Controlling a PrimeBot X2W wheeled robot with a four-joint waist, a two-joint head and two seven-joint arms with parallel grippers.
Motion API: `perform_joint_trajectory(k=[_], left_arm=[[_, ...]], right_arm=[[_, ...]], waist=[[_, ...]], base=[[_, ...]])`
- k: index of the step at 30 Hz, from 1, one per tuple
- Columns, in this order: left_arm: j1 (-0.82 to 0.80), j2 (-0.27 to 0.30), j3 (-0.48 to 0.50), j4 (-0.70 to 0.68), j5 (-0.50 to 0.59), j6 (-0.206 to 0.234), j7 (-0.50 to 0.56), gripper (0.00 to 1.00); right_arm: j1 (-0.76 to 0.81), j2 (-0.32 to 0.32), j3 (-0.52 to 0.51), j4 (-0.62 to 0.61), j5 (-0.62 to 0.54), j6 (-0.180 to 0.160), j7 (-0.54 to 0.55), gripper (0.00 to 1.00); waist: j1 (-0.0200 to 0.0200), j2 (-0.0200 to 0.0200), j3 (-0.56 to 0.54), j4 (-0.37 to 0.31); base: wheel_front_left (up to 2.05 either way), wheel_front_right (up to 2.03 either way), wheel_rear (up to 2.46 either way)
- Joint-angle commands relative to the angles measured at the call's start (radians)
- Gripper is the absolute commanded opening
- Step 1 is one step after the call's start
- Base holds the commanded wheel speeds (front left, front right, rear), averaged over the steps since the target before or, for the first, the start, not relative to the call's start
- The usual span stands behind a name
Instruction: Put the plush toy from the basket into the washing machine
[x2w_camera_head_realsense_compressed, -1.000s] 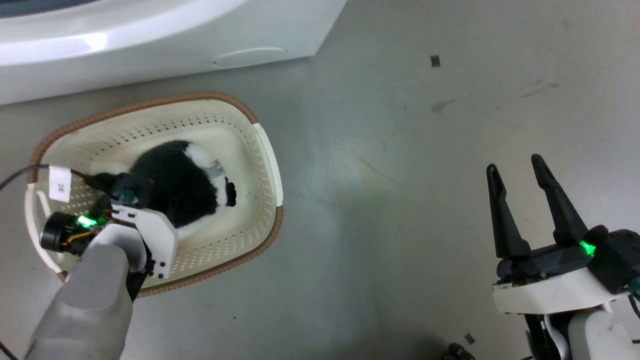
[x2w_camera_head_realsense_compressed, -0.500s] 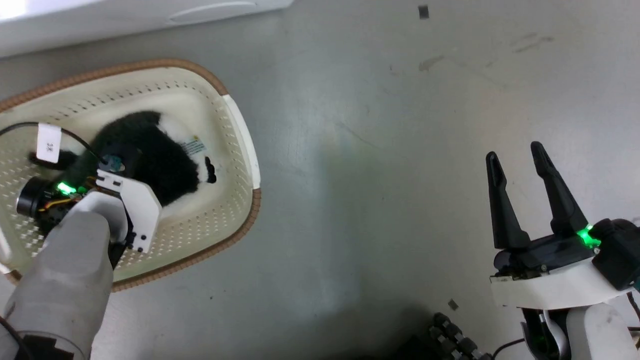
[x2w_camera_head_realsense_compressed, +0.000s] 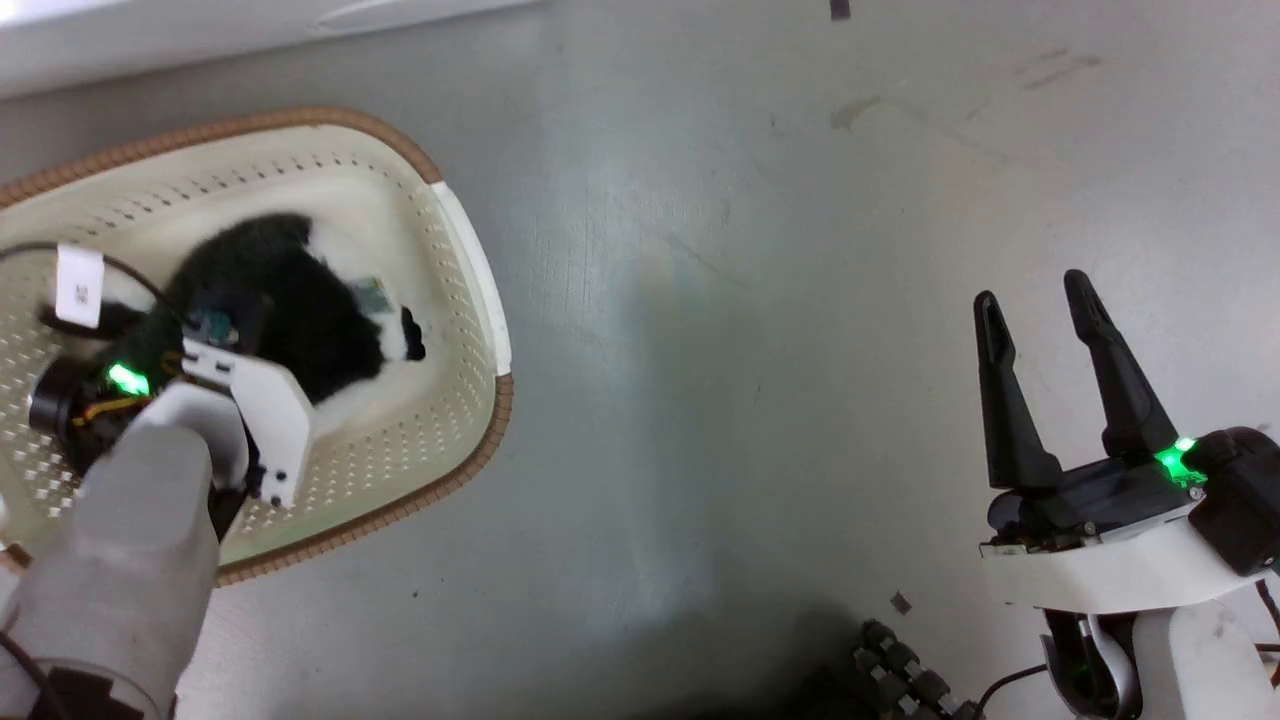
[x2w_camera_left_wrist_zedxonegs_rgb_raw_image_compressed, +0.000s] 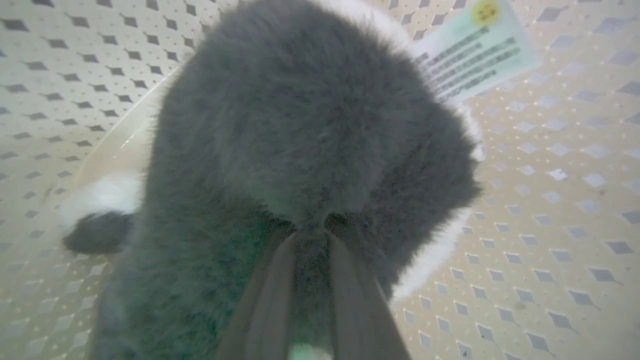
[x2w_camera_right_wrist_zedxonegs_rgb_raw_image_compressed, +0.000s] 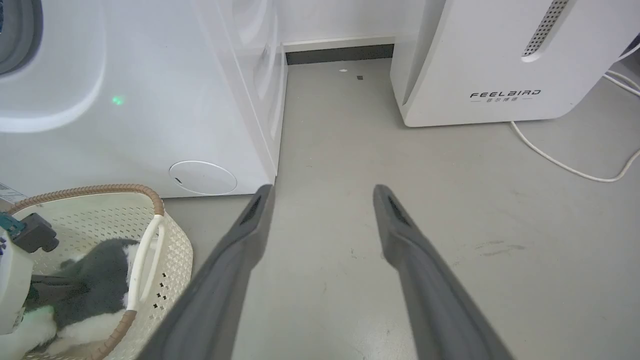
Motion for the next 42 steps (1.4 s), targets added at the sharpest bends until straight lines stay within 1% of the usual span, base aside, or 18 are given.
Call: perform_joint_trajectory(k=[1,5,10,15,19,26,31,34,38,39,42], left_arm=[[0.039,0.002,-0.008,0.008,-0.017,0.002,-0.010,0.00],[0.076,-0.021,-0.011,0.005,-0.057,0.002,-0.060,0.00],[0.117,-0.050,0.012,0.000,-0.105,0.002,-0.129,0.00],[0.183,-0.077,0.039,-0.044,-0.130,0.011,-0.156,0.00],[0.257,-0.080,0.076,-0.183,-0.125,0.033,-0.157,0.00],[0.420,-0.093,0.151,-0.405,-0.081,0.069,-0.158,0.00],[0.522,-0.114,0.212,-0.539,-0.041,0.080,-0.158,0.00],[0.576,-0.126,0.252,-0.638,0.003,0.097,-0.158,0.00],[0.644,-0.147,0.301,-0.752,0.046,0.096,-0.158,0.00],[0.644,-0.147,0.301,-0.752,0.046,0.096,-0.158,0.00],[0.680,-0.159,0.340,-0.830,0.073,0.088,-0.158,0.00]], right_arm=[[-0.014,0.000,-0.005,0.005,-0.002,-0.001,-0.005,1.00],[-0.002,0.000,-0.013,0.013,-0.015,-0.001,-0.005,1.00],[0.009,0.000,-0.024,0.024,-0.040,-0.001,-0.005,1.00],[0.020,0.000,-0.037,0.037,-0.058,-0.001,-0.005,1.00],[0.040,0.000,-0.045,0.044,-0.075,-0.001,-0.005,1.00],[0.078,0.000,-0.058,0.055,-0.099,-0.001,-0.005,1.00],[0.104,0.000,-0.063,0.060,-0.113,-0.001,-0.005,1.00],[0.118,0.000,-0.065,0.062,-0.119,-0.001,-0.005,1.00],[0.134,0.000,-0.066,0.061,-0.121,-0.001,-0.005,1.00],[0.134,0.000,-0.066,0.061,-0.121,-0.001,-0.005,1.00],[0.142,0.000,-0.064,0.060,-0.121,-0.001,-0.005,1.00]], waist=[[0.0000,0.0000,-0.031,0.008],[0.0000,0.0000,-0.098,0.028],[0.0000,0.0000,-0.185,0.060],[0.0000,0.0000,-0.275,0.092],[0.0000,0.0000,-0.342,0.122],[0.0000,0.0000,-0.449,0.167],[0.0000,0.0000,-0.511,0.197],[0.0000,0.0000,-0.542,0.213],[0.0000,0.0000,-0.571,0.228],[0.0000,0.0000,-0.571,0.228],[0.0000,0.0000,-0.587,0.234]], base=[[0.00,0.00,0.00],[0.00,0.00,0.00],[0.00,0.00,0.00],[0.00,0.00,0.00],[0.00,0.00,0.00],[0.00,0.00,0.00],[0.00,0.00,0.00],[0.00,0.00,0.00],[0.00,0.00,0.00],[0.00,0.00,0.00],[0.00,0.00,0.00]])
